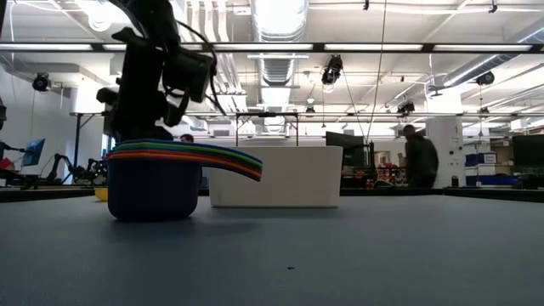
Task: Nest measuring cups in basket
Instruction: Stack the yellow measuring cup on the dark blue measuring cup
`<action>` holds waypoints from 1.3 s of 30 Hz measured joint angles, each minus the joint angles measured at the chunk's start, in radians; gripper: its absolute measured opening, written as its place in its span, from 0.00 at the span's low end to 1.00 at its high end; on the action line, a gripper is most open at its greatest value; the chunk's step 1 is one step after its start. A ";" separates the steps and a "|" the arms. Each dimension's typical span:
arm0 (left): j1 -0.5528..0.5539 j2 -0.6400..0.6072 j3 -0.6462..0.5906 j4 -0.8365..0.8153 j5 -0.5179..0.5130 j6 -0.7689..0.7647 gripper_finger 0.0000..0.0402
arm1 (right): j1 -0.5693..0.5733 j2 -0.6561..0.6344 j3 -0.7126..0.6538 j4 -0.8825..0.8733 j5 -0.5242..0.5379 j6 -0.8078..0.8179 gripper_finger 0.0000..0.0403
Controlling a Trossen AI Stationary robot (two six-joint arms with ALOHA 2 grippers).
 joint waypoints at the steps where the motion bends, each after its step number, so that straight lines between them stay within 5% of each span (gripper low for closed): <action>1: 0.003 0.000 -0.008 0.003 0.001 0.000 0.00 | 0.000 0.000 0.000 0.001 0.000 0.000 0.02; 27: 0.139 -0.007 -0.104 0.183 -0.027 0.049 0.01 | 0.000 -0.001 -0.005 -0.013 0.001 0.002 0.02; 39: 0.141 -0.007 -0.107 0.184 -0.029 0.004 0.24 | 0.000 -0.001 -0.005 -0.013 0.001 0.003 0.02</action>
